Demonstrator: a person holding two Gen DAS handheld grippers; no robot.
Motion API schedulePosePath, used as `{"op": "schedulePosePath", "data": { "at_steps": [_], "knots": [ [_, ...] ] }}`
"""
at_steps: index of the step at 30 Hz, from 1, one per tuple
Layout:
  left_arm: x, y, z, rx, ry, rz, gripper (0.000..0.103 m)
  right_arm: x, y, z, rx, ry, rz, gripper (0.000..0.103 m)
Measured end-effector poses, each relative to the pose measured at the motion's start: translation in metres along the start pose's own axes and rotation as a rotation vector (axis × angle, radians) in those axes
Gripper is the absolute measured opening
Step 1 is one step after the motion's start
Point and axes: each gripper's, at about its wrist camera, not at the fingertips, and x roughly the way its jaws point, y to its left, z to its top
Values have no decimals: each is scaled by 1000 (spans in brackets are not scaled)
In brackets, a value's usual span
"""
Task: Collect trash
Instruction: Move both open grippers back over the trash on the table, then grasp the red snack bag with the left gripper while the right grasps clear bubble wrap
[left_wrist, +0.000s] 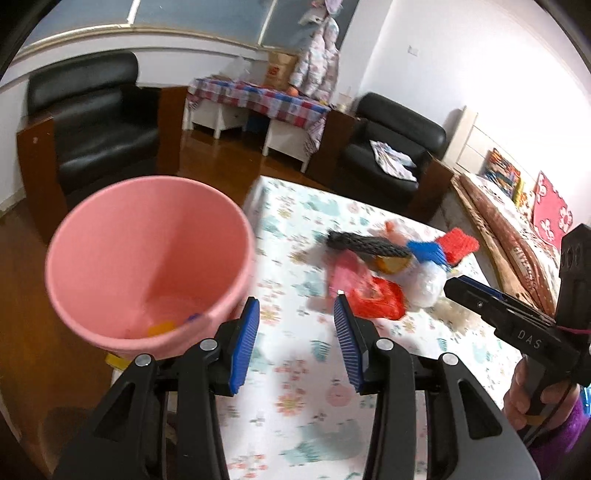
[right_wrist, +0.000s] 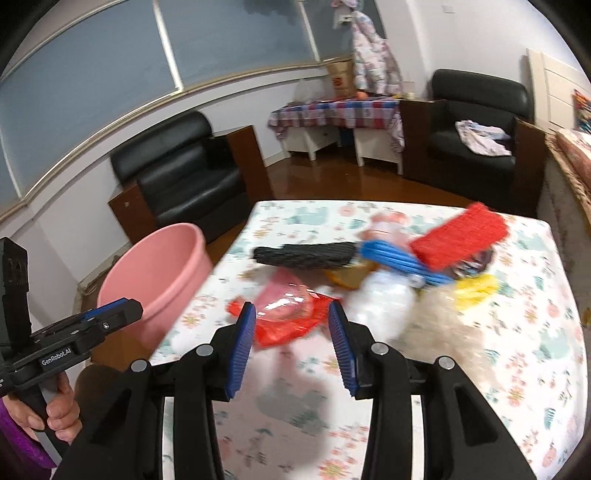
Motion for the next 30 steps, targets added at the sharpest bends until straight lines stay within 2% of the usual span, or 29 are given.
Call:
{"op": "schedulePosePath", "data": {
  "at_steps": [7, 16, 21, 24, 26, 27, 30],
  "knots": [
    [20, -30, 4, 46, 21, -33, 42, -17, -37, -10, 51, -23, -60, 43],
    [62, -46, 13, 87, 49, -13, 42, -31, -70, -13, 99, -47, -128, 46],
    [84, -51, 17, 125, 67, 8, 42, -34, -84, -16, 110, -48, -135, 48],
    [93, -55, 16, 147, 81, 5, 28, -34, -89, -21, 113, -28, -121, 48],
    [98, -57, 13, 161, 96, 4, 11, -32, -93, -24, 121, -12, -116, 49],
    [100, -57, 11, 169, 105, 4, 7, -31, -95, -25, 126, -7, -113, 50],
    [96, -56, 9, 152, 108, -13, 4, -28, -100, -29, 144, 5, -108, 57]
  ]
}}
